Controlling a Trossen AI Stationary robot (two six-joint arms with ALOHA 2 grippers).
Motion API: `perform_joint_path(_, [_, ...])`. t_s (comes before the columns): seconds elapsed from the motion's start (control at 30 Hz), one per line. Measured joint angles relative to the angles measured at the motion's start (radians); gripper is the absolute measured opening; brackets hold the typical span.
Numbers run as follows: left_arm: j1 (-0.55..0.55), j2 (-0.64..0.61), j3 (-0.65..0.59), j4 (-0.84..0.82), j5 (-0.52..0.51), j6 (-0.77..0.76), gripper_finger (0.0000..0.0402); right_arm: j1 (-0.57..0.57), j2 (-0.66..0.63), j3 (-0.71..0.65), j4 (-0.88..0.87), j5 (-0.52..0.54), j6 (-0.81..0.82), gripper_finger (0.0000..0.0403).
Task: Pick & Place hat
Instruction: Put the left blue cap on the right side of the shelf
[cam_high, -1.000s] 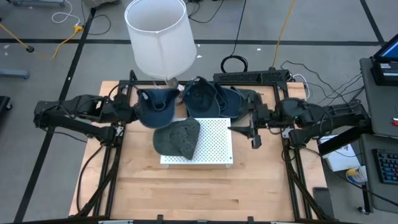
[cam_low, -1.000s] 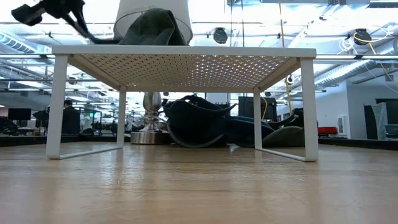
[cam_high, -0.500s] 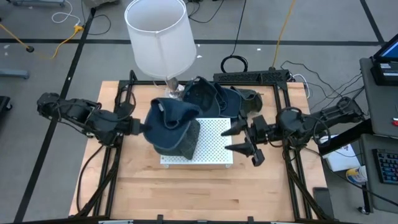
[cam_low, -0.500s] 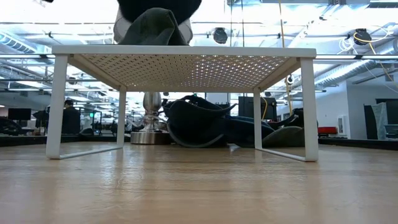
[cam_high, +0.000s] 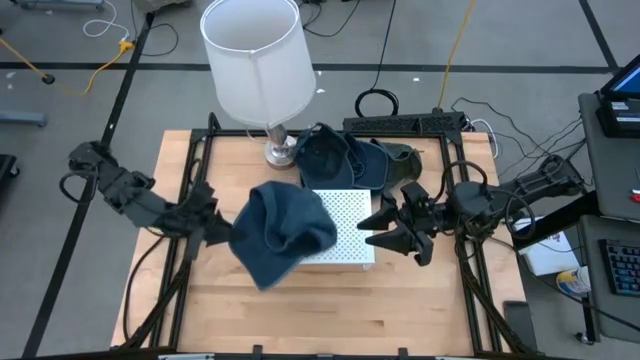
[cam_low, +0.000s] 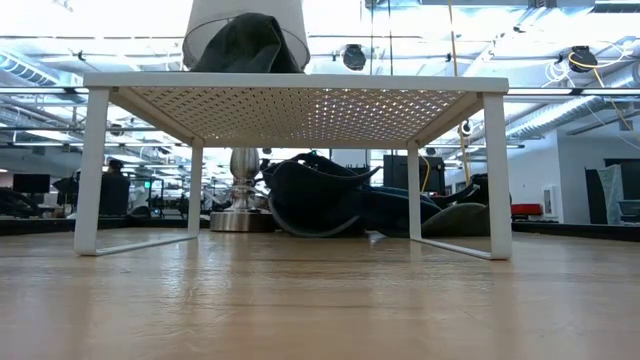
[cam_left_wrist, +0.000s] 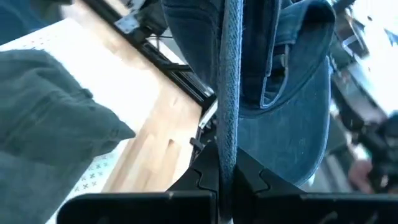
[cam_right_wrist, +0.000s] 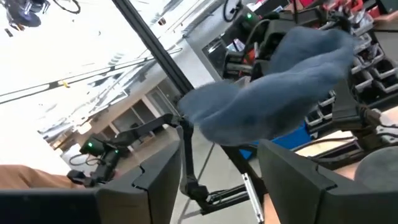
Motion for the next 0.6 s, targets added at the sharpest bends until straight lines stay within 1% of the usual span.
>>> perform_joint_path(0.13, [-0.058, 0.025, 0.0, 0.003, -0.048, 0.097, 0.0008, 0.0, 0.0, 0.0, 0.017, -0.001, 0.012, 0.0208])
perform_joint_path(0.33, [-0.136, 0.059, 0.0, 0.048, -0.161, 0.28, 0.0008, 0.015, -0.001, 0.0, 0.035, -0.001, 0.015, 0.0208])
perform_joint_path(0.5, [-0.195, 0.088, 0.0, 0.118, -0.332, 0.439, 0.0008, 0.054, 0.004, 0.0, 0.035, 0.003, 0.016, 0.0208])
perform_joint_path(0.6, [-0.211, 0.109, 0.0, 0.196, -0.409, 0.55, 0.0008, 0.082, 0.019, 0.0, 0.04, 0.005, 0.042, 0.0208])
